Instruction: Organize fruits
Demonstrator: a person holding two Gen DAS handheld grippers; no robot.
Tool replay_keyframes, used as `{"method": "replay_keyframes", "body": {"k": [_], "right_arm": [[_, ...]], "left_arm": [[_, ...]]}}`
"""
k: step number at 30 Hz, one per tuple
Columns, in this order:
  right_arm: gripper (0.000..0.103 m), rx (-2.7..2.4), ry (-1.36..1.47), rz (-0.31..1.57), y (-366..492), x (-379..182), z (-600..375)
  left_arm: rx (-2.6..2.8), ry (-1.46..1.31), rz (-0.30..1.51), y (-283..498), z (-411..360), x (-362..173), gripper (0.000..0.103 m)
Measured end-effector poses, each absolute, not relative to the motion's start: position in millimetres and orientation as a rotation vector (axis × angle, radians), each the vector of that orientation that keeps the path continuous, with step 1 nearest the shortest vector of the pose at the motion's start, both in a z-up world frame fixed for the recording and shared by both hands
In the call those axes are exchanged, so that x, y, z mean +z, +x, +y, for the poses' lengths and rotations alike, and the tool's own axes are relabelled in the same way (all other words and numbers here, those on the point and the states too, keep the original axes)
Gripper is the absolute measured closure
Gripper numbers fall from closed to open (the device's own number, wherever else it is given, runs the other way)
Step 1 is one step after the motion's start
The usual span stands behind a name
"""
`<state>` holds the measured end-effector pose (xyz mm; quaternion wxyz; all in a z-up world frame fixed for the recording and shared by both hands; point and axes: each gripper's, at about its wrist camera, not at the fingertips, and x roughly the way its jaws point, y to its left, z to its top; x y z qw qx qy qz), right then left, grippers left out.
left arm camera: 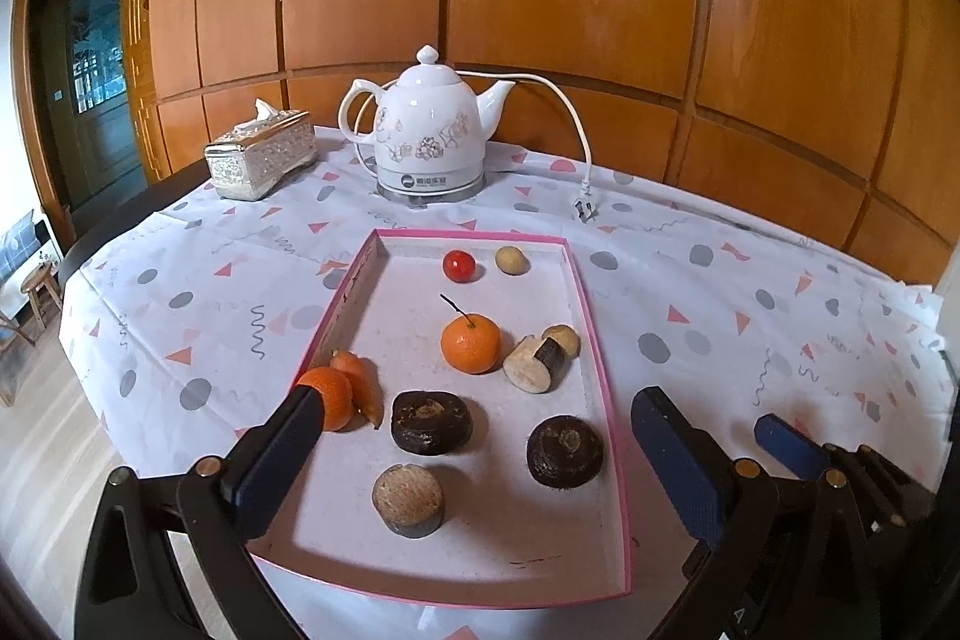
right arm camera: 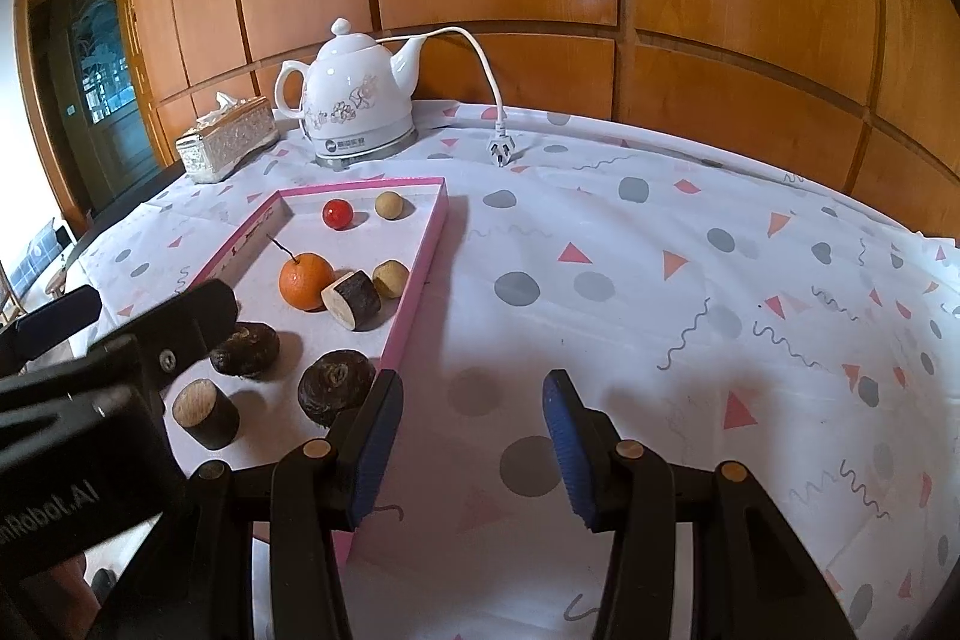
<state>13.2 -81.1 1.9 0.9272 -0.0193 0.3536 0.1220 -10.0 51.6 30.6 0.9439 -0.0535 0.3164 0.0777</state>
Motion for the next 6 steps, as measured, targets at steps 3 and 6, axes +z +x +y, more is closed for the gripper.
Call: {"method": "replay_keyframes", "body": {"k": [3,6], "right_arm": [[0.054,0.248,-0.045,0.727,12.0,0.9,-81.3],[0.054,0.247,-0.045,0.735,11.8,-1.0,-82.0]], "left_arm": [[0.159,-0.113,0.633,-11.4,53.7,31.7,0.000],[0.163,-0.107,0.632,-10.9,54.9,32.1,0.000]]}}
